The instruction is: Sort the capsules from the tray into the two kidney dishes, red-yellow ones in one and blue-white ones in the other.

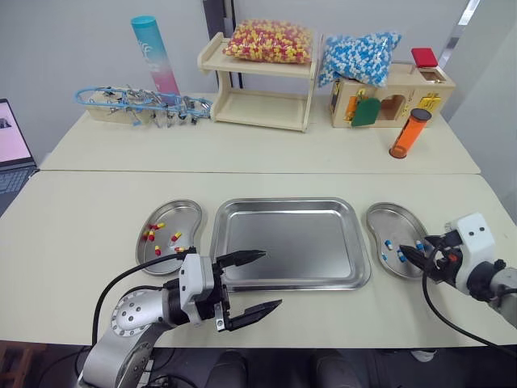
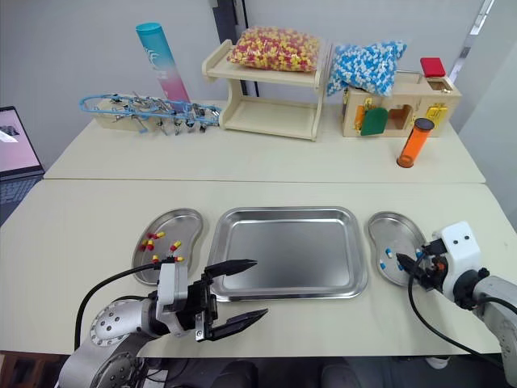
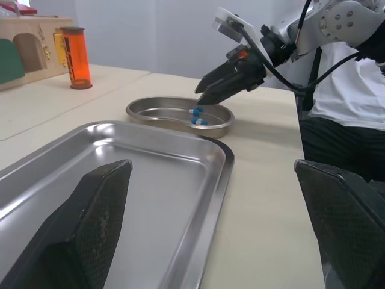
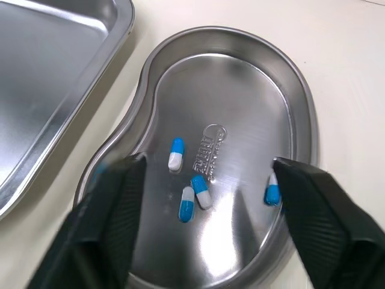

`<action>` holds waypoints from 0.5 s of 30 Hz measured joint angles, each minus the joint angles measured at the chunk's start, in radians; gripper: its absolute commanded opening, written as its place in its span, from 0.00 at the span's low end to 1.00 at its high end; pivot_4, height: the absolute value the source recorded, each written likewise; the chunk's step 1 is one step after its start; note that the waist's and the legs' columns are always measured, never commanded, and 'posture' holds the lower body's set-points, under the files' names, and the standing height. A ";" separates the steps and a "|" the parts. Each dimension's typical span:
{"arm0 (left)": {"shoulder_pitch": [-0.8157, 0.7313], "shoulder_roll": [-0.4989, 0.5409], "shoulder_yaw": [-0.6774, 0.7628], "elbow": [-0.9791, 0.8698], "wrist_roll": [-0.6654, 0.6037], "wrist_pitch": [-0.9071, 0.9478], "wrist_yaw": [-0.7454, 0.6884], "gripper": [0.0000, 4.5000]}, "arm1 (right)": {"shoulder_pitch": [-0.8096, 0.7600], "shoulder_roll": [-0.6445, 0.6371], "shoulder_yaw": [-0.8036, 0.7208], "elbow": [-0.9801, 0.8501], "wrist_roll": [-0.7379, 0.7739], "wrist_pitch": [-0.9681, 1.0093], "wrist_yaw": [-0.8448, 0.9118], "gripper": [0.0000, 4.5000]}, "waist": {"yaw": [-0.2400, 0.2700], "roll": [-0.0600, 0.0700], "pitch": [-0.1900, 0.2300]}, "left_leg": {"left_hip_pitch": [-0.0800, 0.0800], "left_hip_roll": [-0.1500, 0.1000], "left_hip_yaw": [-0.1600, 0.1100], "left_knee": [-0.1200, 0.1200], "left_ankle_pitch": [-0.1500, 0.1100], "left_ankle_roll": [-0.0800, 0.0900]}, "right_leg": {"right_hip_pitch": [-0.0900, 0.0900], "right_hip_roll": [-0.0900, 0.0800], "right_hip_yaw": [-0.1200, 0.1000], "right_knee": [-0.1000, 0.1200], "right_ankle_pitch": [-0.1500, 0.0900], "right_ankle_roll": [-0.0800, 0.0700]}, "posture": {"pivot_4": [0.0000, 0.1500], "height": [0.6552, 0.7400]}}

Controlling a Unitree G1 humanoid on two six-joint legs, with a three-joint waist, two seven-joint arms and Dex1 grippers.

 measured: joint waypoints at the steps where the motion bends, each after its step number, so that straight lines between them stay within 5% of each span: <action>1: -0.007 0.000 -0.004 0.000 -0.002 0.002 0.000 1.00 | 0.016 -0.008 -0.003 -0.001 0.000 -0.022 0.007 1.00 | 0.000 0.000 0.000 | 0.000 0.000 0.000 0.000 0.000 0.000 | 0.000 0.000 0.000 0.000 0.000 0.000 | 1.00 1.00; 9: -0.018 0.023 0.019 0.001 -0.031 0.038 0.004 1.00 | 0.089 -0.021 -0.017 0.099 -0.056 -0.337 0.094 1.00 | -0.002 0.000 0.000 | 0.000 0.000 0.000 0.000 0.000 0.000 | 0.000 0.000 0.000 -0.001 0.000 0.000 | 1.00 1.00; 15: 0.088 0.137 0.303 0.079 -0.066 0.095 0.061 1.00 | 0.082 -0.152 -0.047 0.383 -0.087 -0.671 0.326 1.00 | -0.007 0.000 0.000 | 0.003 0.000 0.001 0.000 0.000 0.000 | 0.002 0.000 0.001 0.000 0.000 0.000 | 1.00 1.00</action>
